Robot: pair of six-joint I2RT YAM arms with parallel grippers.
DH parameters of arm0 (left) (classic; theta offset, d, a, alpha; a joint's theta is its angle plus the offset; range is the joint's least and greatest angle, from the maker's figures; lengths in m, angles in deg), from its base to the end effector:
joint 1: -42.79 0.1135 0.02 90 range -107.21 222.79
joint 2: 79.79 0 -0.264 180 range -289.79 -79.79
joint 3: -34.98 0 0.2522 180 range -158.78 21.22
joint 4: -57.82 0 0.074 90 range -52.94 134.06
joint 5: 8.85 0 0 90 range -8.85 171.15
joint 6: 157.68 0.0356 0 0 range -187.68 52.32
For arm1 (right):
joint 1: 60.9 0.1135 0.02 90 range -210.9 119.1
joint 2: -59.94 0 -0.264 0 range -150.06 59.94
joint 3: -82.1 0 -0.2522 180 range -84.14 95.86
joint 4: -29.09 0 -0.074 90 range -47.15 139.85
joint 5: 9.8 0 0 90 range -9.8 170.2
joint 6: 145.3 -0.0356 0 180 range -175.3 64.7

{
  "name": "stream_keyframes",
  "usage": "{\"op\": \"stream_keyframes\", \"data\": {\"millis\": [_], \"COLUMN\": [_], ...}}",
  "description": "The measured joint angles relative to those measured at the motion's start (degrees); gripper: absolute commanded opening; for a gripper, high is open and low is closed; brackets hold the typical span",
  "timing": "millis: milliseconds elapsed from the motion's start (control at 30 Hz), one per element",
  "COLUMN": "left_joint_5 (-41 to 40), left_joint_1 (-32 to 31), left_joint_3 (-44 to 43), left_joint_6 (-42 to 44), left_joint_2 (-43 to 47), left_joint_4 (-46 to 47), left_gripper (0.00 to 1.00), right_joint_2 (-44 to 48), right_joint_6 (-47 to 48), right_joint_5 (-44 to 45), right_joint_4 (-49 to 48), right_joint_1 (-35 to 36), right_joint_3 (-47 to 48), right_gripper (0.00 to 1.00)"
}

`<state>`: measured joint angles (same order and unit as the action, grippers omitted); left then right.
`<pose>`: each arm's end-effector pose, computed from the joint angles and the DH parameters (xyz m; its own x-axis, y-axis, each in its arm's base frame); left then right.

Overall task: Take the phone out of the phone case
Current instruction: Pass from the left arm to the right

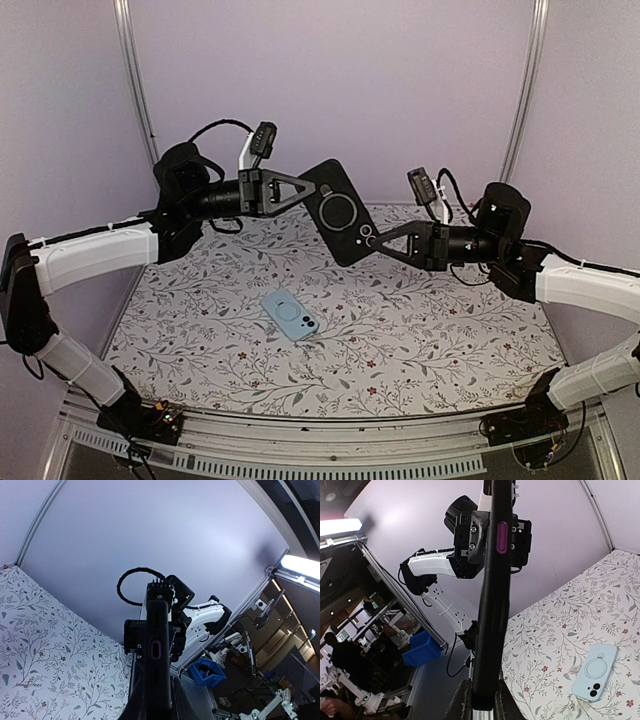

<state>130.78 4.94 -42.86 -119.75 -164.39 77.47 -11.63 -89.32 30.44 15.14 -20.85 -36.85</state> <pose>0.2520 -0.2302 0.3683 -0.6678 -0.1281 -0.7333 0.7437 -0.0737 -0.6644 0.1979 0.2018 0.3237 -0.5209 0.0343 -0.8529 -0.8536 -0.0181 0.5206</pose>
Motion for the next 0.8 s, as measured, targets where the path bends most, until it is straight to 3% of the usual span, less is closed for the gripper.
{"op": "stream_keyframes", "data": {"millis": [67, 167, 300, 367, 700, 800], "left_joint_5": [0.28, 0.74, 1.11, 1.14, 0.68, 0.5], "left_joint_1": [-0.02, -0.11, -0.22, -0.39, -1.14, -1.16], "left_joint_3": [0.09, 0.15, 0.17, 0.2, 0.61, 1.05], "left_joint_6": [0.55, 0.85, 0.63, -0.07, -0.68, -0.68], "left_joint_2": [0.0, -0.02, -0.17, -0.31, -0.63, -0.94], "left_joint_4": [0.7, 1.57, 2.91, 3.32, 5.01, 5.44], "left_gripper": [0.0, 0.0, 0.0, 0.0, 0.0, 0.0], "right_joint_2": [-0.09, -0.09, -0.13, -0.31, -2.34, -2.91], "right_joint_6": [-0.98, -1.2, -1.38, -0.72, -0.68, -0.68], "right_joint_5": [-0.44, -1.09, -2.12, -2.99, -4.22, -4.11], "right_joint_4": [0.02, -0.26, -0.94, -1.81, -3.56, -3.43], "right_joint_1": [0.0, 0.0, 0.0, 0.0, 0.24, 0.46], "right_joint_3": [0.0, 0.11, 0.24, 0.63, 1.57, 1.81], "right_gripper": [0.0, 0.02, 0.34, 0.37, 0.22, 0.08]}}
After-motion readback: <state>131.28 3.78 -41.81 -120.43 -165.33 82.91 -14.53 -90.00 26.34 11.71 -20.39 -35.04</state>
